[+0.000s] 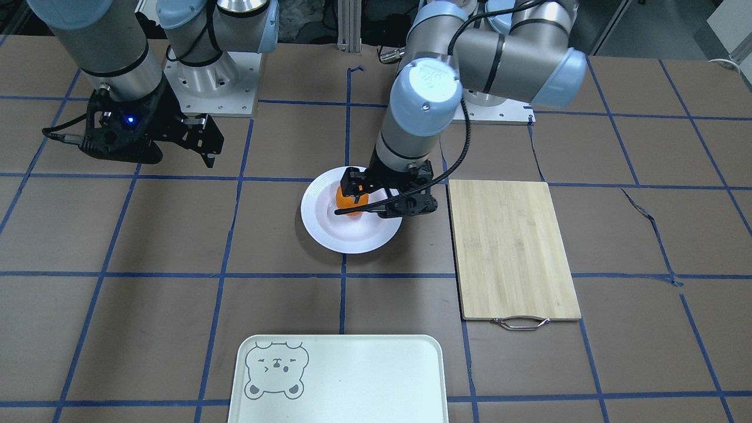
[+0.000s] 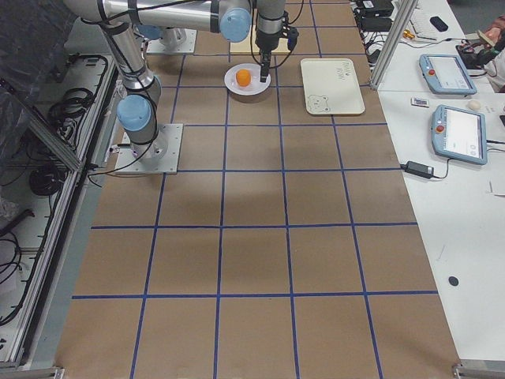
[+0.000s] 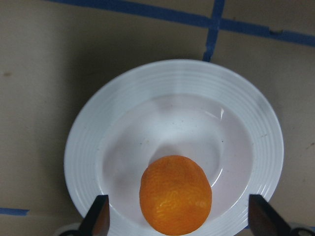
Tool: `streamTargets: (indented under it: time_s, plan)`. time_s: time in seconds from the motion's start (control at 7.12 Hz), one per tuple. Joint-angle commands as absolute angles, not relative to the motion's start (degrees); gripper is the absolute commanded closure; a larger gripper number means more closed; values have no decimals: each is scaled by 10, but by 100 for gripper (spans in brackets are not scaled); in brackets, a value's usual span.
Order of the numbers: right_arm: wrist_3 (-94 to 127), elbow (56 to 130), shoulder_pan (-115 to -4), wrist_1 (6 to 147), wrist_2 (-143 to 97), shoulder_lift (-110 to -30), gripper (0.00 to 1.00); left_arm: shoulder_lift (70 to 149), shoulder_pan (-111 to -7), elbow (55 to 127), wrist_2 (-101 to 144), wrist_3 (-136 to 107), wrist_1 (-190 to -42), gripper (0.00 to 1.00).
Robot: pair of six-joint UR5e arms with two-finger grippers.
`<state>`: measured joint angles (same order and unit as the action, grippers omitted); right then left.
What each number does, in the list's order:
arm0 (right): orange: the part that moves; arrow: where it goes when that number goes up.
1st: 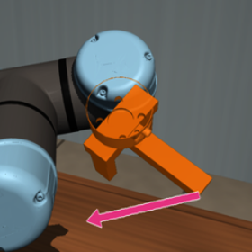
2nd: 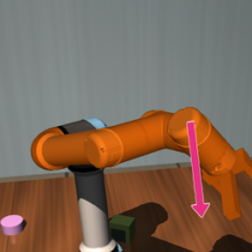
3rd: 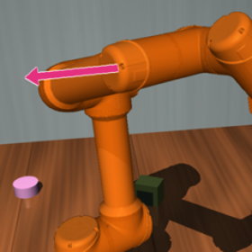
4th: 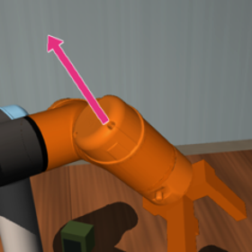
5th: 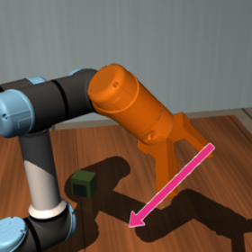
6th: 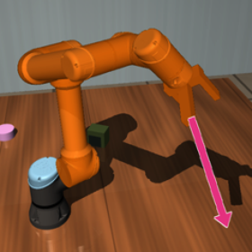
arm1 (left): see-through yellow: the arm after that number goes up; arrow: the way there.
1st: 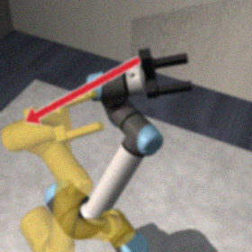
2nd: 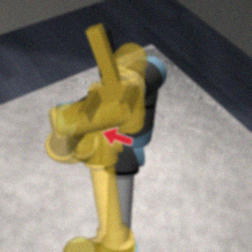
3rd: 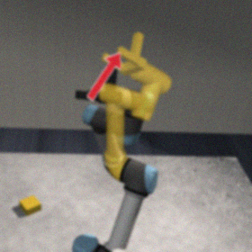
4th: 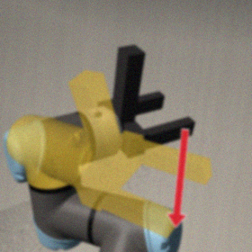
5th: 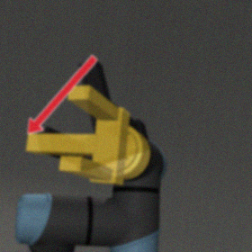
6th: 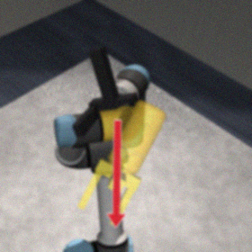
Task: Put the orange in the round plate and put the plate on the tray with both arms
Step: 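Raise the left gripper back toward rest while the right gripper moves toward the plate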
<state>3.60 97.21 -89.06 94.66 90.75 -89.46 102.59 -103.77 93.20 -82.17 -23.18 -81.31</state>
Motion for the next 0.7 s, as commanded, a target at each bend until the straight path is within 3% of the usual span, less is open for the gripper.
streamTargets:
  time_s: [0.0,0.28,0.56]
  plan:
    - [34,990,-888,1018,848,-839,0,974,-984,853,-892,-125,-906,0]
    - [33,1036,-888,1093,759,-811,0,937,-912,857,-899,-52,-870,0]
    - [34,1127,-888,1245,645,-772,0,931,-892,858,-893,-55,-848,0]
